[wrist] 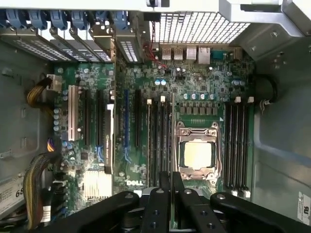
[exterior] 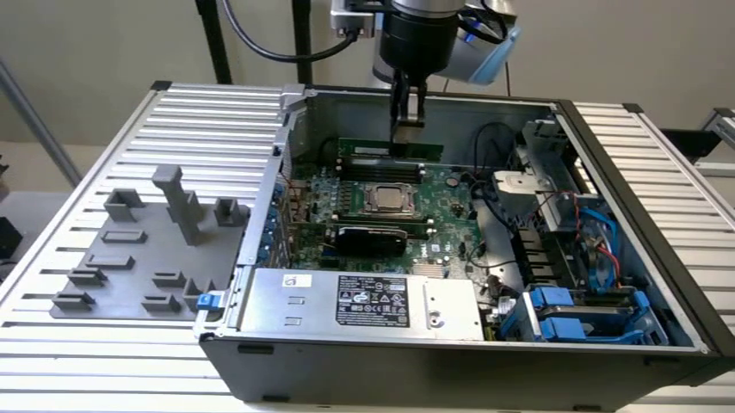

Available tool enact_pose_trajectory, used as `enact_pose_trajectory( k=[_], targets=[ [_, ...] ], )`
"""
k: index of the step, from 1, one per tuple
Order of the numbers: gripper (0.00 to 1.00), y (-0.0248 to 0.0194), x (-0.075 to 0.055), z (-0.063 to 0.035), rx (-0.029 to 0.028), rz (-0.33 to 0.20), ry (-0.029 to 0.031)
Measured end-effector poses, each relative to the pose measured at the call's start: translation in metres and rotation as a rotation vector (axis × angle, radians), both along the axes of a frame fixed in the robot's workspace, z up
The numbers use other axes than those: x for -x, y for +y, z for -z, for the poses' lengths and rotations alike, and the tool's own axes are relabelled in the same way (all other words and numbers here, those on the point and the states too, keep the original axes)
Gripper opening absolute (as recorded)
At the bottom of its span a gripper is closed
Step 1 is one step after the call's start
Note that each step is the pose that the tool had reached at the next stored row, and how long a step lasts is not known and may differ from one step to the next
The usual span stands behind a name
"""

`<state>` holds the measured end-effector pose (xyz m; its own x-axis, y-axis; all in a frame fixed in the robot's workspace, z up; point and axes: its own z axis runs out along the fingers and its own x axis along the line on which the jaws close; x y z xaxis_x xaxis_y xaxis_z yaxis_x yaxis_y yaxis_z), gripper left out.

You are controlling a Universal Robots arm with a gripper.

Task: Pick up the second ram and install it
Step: 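Insert the second ram into the second slot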

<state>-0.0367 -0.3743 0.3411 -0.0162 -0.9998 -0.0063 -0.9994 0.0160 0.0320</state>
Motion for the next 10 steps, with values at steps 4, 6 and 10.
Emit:
enact_pose_trajectory(
  k=[4, 6, 10],
  targets=[
    [0.00, 0.0006, -0.0005, 0.0016, 0.0004, 0.001, 0.0001],
    [0.00, 0.0006, -0.0005, 0.0016, 0.0005, 0.000, 0.0001],
    [0.00, 0.0006, -0.0005, 0.0016, 0.0004, 0.000, 0.0001]
  ],
)
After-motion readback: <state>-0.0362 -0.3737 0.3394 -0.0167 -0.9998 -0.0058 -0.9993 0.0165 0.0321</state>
